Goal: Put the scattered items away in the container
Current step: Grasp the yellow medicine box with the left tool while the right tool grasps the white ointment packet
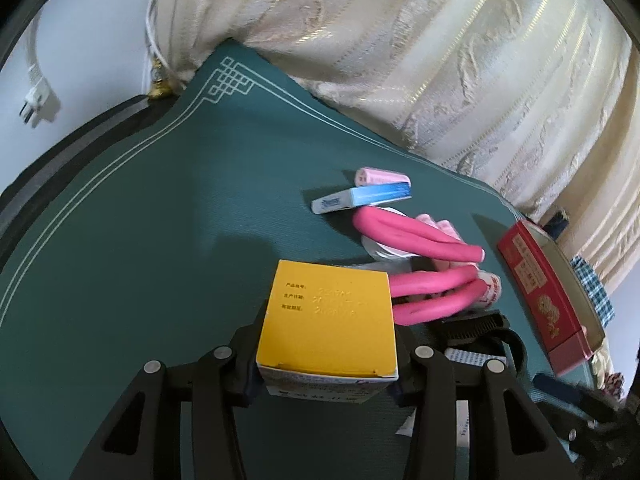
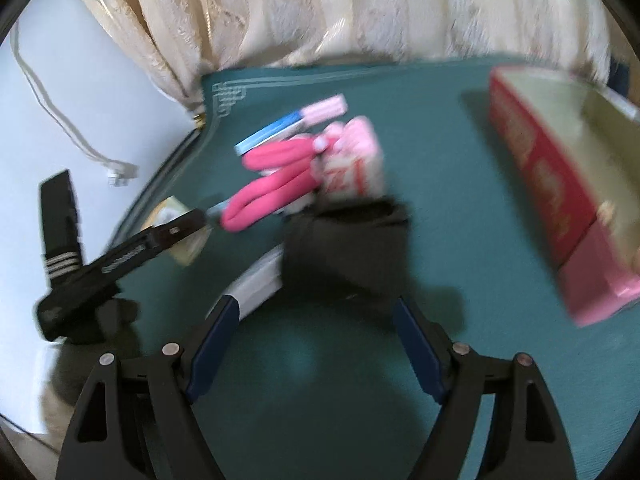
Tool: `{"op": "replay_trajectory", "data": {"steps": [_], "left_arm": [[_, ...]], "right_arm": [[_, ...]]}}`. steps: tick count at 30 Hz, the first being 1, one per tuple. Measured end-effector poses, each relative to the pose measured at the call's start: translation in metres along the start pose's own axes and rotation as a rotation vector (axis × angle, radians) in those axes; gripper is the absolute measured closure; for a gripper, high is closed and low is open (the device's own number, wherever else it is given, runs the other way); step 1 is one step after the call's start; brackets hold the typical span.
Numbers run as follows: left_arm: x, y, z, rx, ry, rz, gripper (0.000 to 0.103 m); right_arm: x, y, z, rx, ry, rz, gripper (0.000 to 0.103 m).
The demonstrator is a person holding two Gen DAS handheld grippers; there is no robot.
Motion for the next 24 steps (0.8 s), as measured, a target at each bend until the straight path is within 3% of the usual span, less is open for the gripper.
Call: {"op": "replay_trajectory", "data": {"steps": [5,13,14,16,18,21,24], "left_arm": [[0.004,0.000,0.004,-0.017,0.014,0.005,0.055],[0.009,0.001,0.003,-0.007,0.055,0.024,0.055],[0.010,0.001,0.003,-0.005,0.059,0.028,0.055],[0.011,0.002,0.003,-0.005,0.066,0.037,0.055],[0.013,0.002,0.002,-0.003,0.070,0.047,0.055],[0.015,0.002,0.002,-0.002,0.075,0.063,0.055],[0.017,0.002,0.001,-0.002,0.076,0.071,0.055]], "right_arm": [[0.018,0.004,-0.018,0.073,-0.128,-0.059,0.021],[0.041,-0.007,-0.048,0.095,-0.102,-0.051,0.023],[0.042,-0.007,-0.050,0.086,-0.085,-0.044,0.026],[0.044,-0.010,-0.055,0.077,-0.037,-0.017,0.045],[0.045,-0.011,-0.058,0.072,0.022,0.015,0.058],[0.048,-0.009,-0.056,0.065,0.010,0.031,0.065],[0.056,-0.007,-0.049,0.047,-0.048,0.055,0.079]]}}
Point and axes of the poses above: each gripper's, at about its wrist camera, not at the fingertips, and z roughly against the way its jaws point, x to its left, y to its underside, the point moved 4 cm from there along -z, roughly the way its jaws point, and after that the axes turned 3 degrees about y, right-handed, at the moved point
